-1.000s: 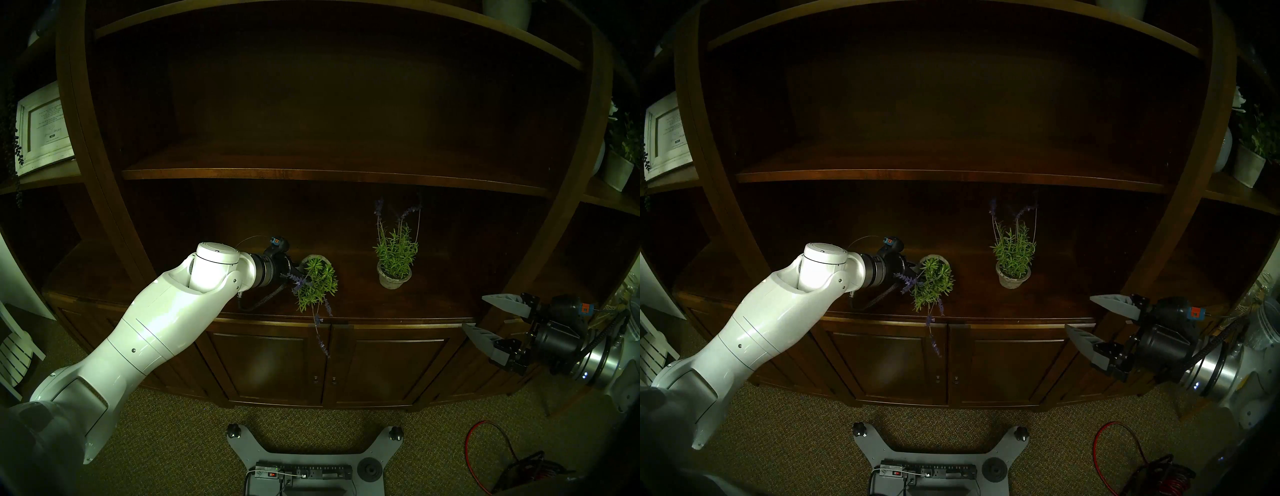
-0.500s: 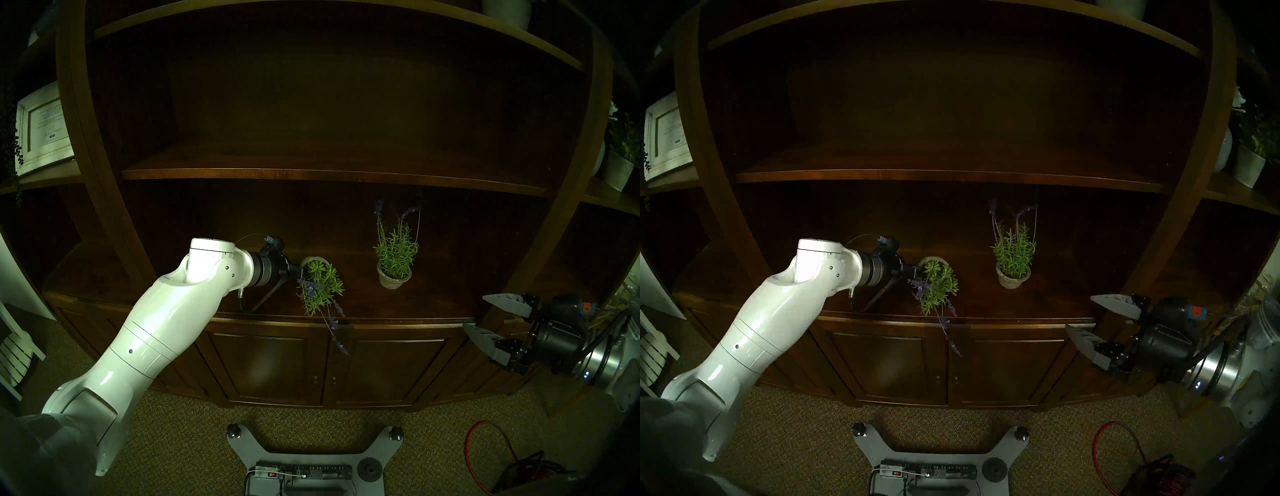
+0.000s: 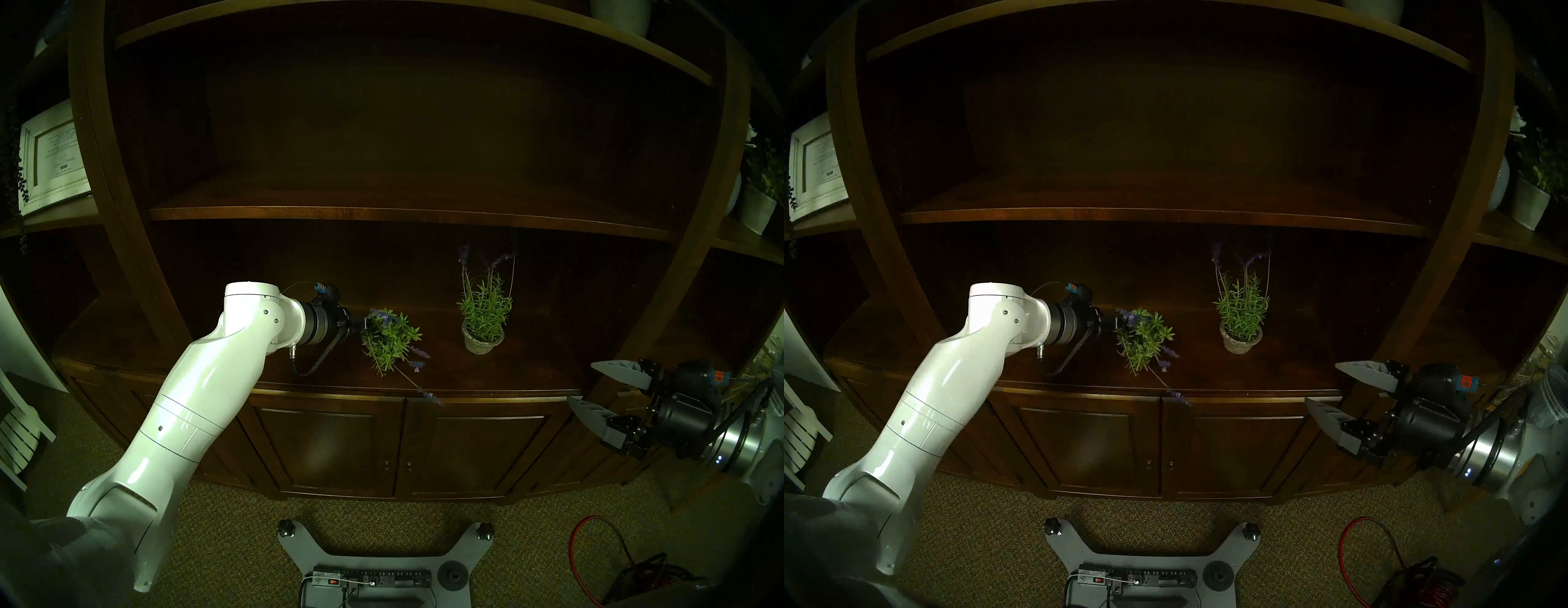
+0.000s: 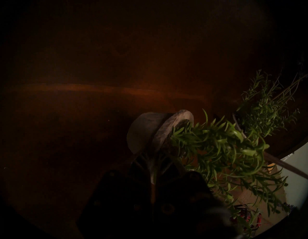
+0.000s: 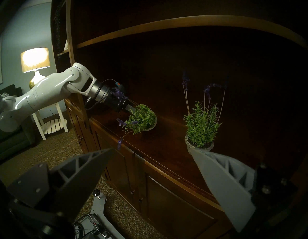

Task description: Place the fake decorative plant upright

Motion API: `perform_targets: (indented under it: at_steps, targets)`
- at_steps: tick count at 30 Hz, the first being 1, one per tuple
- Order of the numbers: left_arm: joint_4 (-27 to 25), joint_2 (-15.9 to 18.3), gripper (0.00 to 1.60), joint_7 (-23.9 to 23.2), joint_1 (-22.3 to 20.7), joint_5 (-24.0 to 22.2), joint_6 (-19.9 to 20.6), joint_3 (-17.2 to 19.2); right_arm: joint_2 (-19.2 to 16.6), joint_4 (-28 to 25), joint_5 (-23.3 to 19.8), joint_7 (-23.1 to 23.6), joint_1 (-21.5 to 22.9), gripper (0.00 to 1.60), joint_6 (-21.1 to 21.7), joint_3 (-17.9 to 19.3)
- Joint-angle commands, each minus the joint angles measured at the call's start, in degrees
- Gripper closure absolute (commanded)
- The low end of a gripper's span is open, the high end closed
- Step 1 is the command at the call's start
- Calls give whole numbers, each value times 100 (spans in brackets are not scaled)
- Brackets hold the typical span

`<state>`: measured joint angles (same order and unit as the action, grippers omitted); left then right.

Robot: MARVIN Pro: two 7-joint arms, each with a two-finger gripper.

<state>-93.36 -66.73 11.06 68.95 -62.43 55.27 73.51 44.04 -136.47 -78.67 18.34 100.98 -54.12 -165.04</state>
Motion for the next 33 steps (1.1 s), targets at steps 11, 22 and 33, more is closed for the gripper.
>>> perform_targets:
  at_steps: [11, 22, 33]
  targets:
    - [-176, -352, 160, 346, 126, -1070, -27, 879, -26, -15, 76, -45, 30, 0, -88, 4]
    - [-174, -453, 160, 608, 298, -1524, -27, 1063, -1, -53, 178, -156, 14, 0, -88, 4]
    - [-556, -372, 160, 906, 370, -1263, -27, 800, -21, -42, 227, -223, -1, 0, -88, 4]
